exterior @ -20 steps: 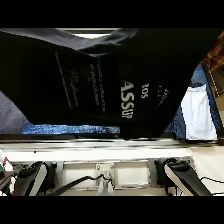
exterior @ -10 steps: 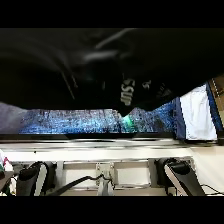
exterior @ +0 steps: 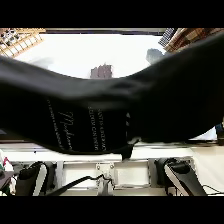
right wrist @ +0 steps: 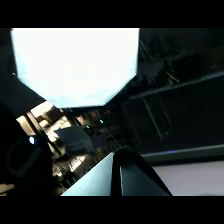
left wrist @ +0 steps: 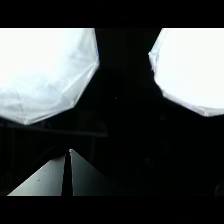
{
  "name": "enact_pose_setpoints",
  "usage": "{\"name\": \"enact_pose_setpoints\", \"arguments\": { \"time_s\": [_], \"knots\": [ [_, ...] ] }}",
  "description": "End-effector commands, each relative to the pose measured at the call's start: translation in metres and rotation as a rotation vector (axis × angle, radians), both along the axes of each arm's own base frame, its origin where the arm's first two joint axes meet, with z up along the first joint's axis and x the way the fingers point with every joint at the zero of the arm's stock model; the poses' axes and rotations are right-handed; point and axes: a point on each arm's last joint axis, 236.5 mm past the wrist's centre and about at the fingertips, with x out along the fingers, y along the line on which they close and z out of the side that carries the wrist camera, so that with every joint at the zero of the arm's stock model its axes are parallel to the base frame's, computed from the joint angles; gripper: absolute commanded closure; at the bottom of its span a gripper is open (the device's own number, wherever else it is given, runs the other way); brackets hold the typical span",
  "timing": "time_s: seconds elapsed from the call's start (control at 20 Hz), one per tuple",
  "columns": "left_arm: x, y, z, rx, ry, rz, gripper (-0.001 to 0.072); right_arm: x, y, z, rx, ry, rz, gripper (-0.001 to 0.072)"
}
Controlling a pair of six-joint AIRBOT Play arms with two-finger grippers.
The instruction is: Fold the clothes and pants, and hang the long-sleeved shirts on hangers.
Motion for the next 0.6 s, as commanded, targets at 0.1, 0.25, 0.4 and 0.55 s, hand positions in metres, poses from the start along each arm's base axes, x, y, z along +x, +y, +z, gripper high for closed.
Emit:
{"name": "enact_pose_setpoints", "arguments": {
  "time_s": [0.1,0.25,0.4,0.55],
  "knots": [
    [0.152,0.023,-0.146,-0.103,0.518,-0.074,0.0706,0.16,0.007,-0.146,-0.155,0.446,-0.029,0.0689],
    [0.231,0.027,-0.257,-0.179,0.788,-0.127,0.0707,0.245,0.014,-0.246,-0.18,0.636,-0.026,0.0689],
    [0.279,0.004,-0.366,-0.178,1.021,-0.196,0.0707,0.309,0.018,-0.339,-0.188,0.735,-0.038,0.0689],
    [0.316,-0.001,-0.45,-0.11,1.123,-0.165,0.0708,0.355,0.013,-0.401,-0.2,0.733,-0.073,0.0689]
  ]
}}
